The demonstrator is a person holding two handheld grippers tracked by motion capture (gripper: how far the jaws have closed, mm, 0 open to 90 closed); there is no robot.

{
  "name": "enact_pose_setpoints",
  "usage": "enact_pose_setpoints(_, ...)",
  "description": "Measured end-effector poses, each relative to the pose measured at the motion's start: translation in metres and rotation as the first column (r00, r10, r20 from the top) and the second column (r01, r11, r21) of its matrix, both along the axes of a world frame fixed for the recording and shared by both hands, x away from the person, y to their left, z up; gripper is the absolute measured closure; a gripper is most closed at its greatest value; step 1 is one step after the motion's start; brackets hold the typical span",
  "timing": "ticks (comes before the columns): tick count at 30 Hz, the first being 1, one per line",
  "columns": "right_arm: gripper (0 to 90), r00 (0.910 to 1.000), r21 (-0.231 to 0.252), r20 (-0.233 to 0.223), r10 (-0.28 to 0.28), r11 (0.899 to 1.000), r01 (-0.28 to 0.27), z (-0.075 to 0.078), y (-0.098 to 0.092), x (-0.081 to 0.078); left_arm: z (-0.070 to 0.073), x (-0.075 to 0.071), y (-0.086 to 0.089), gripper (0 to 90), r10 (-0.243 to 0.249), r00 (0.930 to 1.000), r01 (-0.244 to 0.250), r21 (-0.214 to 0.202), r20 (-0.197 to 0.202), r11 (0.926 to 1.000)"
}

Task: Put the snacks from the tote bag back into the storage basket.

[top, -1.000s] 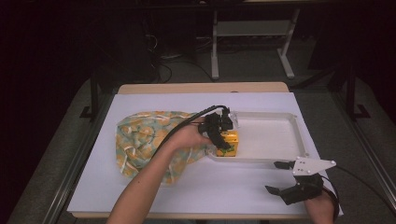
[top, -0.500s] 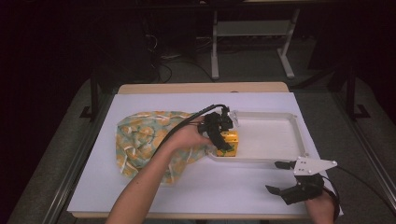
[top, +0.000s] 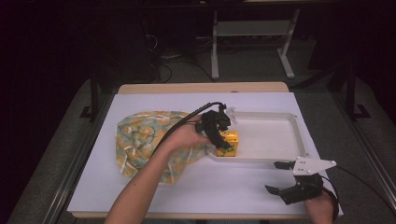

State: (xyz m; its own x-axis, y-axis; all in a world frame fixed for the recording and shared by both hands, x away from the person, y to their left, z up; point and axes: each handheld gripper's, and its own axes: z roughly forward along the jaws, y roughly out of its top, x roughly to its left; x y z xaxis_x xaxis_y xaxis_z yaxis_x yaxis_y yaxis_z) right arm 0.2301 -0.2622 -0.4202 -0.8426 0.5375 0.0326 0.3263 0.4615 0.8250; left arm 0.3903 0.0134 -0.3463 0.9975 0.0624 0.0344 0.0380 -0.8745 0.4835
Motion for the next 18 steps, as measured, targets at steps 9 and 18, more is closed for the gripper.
enact_pose_setpoints(9,13.5,1.0,0.0,-0.001,-0.007,1.0,0.007,0.0,0.0,0.0,0.003,-0.001,0.012,27.4,0.018,0.9998,-0.018,-0.01,0.004,0.9998)
enact_pose_setpoints(18,13.5,0.9999,0.001,-0.006,-0.015,1.0,0.015,-0.001,0.001,0.0,0.009,-0.005,0.024,27.0,0.035,0.9992,-0.035,-0.046,0.017,0.9984)
